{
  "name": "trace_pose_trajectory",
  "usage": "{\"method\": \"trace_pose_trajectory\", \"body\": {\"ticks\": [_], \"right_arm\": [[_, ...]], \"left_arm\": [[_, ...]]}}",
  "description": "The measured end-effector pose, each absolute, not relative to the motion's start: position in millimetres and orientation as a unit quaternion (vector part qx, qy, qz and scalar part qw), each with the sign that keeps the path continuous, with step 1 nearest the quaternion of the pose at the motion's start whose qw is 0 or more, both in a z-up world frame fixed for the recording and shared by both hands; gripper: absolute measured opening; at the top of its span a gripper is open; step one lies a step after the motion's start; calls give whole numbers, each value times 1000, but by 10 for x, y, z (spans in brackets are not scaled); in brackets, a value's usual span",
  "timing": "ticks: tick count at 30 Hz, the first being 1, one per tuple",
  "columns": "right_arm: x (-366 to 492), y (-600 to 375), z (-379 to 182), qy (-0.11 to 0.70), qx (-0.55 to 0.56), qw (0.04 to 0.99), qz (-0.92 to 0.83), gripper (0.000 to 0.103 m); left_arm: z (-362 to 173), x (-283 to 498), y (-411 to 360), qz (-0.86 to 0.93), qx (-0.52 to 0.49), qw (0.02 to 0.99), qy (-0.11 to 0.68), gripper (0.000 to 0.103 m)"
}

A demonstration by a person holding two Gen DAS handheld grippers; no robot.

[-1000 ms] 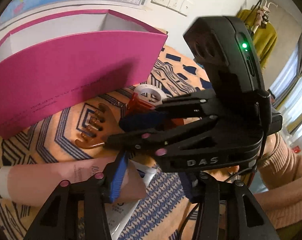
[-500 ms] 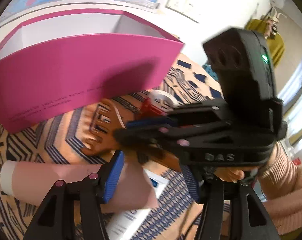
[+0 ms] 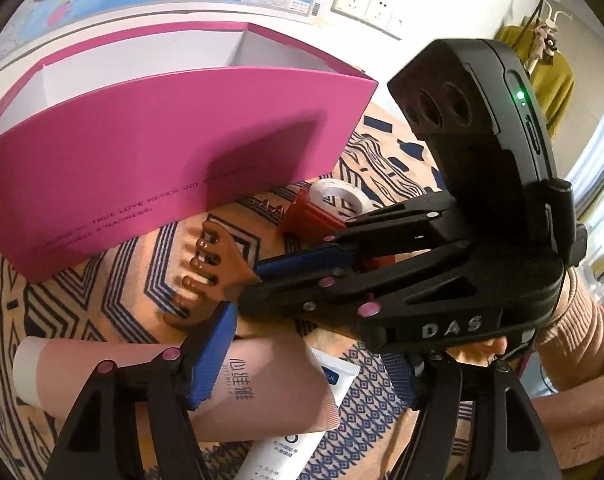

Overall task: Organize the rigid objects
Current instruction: 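Close the right gripper on the brown utensil's handle and lift it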

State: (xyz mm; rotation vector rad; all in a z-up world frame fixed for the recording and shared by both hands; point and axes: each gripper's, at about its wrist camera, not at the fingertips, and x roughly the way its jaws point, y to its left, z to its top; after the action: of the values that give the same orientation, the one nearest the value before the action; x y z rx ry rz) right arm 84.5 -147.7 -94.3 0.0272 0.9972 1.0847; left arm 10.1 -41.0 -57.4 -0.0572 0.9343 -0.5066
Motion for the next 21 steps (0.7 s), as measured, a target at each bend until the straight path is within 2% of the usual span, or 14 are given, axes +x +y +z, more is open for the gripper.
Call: {"method": "trace_pose_trajectory", "body": {"ticks": [2, 10, 14, 21], "right_arm": [[837, -1550, -953, 462, 10, 735, 497, 28], [602, -1776, -916, 458, -47, 746, 481, 30], [498, -1879, -912, 449, -56, 754, 477, 43], [297, -1950, -941, 414, -93, 782, 455, 44]], "left_arm": [[-586, 84, -439, -241, -13, 863, 444, 71], [-607, -30, -595, -269, 40, 857, 438, 71], [-578, -94, -589, -291, 42, 850, 436, 72], [-491, -130, -374, -289, 15, 857, 427, 72]]}}
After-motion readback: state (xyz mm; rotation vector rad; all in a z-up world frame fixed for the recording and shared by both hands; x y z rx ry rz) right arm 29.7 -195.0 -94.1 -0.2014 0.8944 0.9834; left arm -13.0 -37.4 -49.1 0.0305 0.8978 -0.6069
